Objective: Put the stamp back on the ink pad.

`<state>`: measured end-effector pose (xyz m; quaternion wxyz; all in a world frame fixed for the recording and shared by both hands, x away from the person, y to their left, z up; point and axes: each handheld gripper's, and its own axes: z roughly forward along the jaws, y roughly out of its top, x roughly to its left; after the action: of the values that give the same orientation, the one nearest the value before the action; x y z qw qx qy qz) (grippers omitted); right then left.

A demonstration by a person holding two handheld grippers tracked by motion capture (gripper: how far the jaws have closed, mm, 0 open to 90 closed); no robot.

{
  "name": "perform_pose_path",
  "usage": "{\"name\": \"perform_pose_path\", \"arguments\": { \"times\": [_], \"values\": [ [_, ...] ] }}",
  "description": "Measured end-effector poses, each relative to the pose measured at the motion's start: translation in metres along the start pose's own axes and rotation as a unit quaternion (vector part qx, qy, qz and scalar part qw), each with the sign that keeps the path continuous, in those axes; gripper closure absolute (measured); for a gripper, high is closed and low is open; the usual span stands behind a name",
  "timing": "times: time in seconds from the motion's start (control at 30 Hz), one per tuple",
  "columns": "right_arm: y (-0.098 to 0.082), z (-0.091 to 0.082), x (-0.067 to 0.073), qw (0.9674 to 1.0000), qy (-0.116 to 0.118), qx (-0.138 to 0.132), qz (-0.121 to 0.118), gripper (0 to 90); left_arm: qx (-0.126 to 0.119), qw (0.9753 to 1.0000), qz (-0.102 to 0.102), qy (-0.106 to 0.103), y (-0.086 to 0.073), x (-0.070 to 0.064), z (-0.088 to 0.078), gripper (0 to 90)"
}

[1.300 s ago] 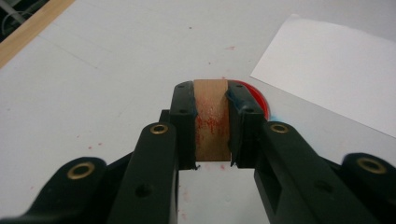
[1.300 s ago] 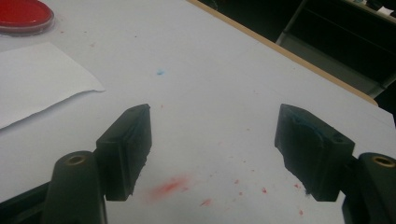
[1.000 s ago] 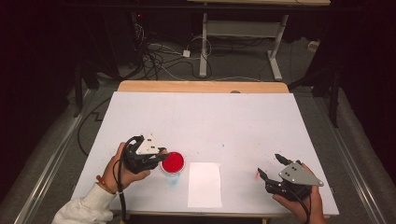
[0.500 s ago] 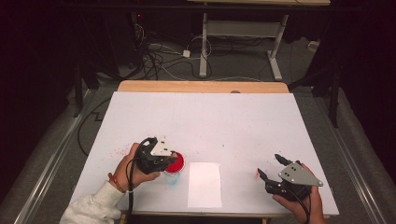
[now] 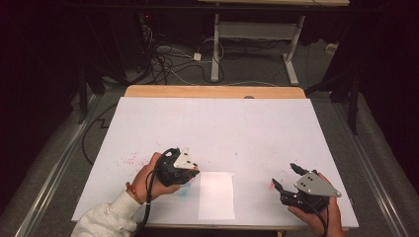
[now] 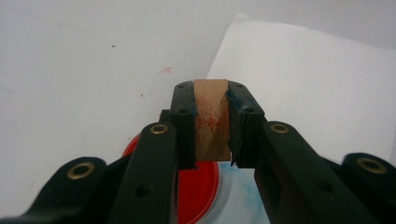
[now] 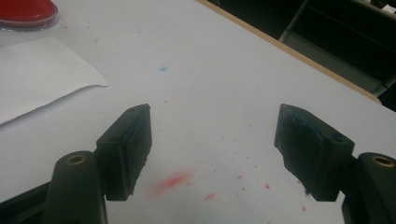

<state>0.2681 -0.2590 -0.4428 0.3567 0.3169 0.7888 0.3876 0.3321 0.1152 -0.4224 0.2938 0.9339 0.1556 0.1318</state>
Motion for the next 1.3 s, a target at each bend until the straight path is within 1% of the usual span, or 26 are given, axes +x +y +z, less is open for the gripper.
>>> {"name": "perform_pose_path", "arguments": {
  "times": [0.13, 0.17, 0.3, 0.63, 0.77, 0.83, 1.07, 1.13, 1.3],
  "values": [
    [0.0, 0.0, 0.0, 1.0, 0.0, 0.001, 0.0, 27.8, 0.0, 0.9999, 0.007, -0.009, 0.006, -0.005, 0.006, 73.5],
    [0.0, 0.0, 0.0, 1.0, 0.0, 0.0, -0.001, 27.8, 0.002, 0.9999, 0.012, -0.011, 0.009, -0.007, 0.008, 73.5],
    [0.0, 0.001, 0.0, 1.0, 0.0, 0.001, -0.001, 27.8, 0.001, 0.9995, 0.021, -0.022, 0.016, -0.012, 0.013, 73.5],
    [0.0, 0.001, 0.0, 1.0, 0.002, 0.002, -0.002, 27.9, 0.012, 0.9976, 0.045, -0.051, 0.029, -0.028, 0.03, 73.5],
    [-0.001, 0.0, 0.0, 1.0, 0.003, 0.004, -0.003, 27.9, 0.018, 0.9967, 0.05, -0.062, 0.032, -0.033, 0.034, 73.5],
    [-0.001, 0.0, 0.0, 1.0, 0.003, 0.003, -0.003, 27.9, 0.02, 0.9963, 0.053, -0.064, 0.033, -0.036, 0.036, 73.5],
    [0.0, 0.001, 0.001, 1.0, 0.004, 0.004, -0.004, 27.9, 0.028, 0.9953, 0.055, -0.075, 0.033, -0.041, 0.045, 73.5],
    [-0.001, 0.001, 0.001, 1.0, 0.004, 0.006, -0.003, 27.9, 0.033, 0.9946, 0.056, -0.081, 0.033, -0.043, 0.048, 73.5],
    [-0.001, 0.001, 0.002, 1.0, 0.006, 0.006, -0.005, 27.9, 0.046, 0.9932, 0.062, -0.087, 0.032, -0.046, 0.055, 73.5]
  ]
}}
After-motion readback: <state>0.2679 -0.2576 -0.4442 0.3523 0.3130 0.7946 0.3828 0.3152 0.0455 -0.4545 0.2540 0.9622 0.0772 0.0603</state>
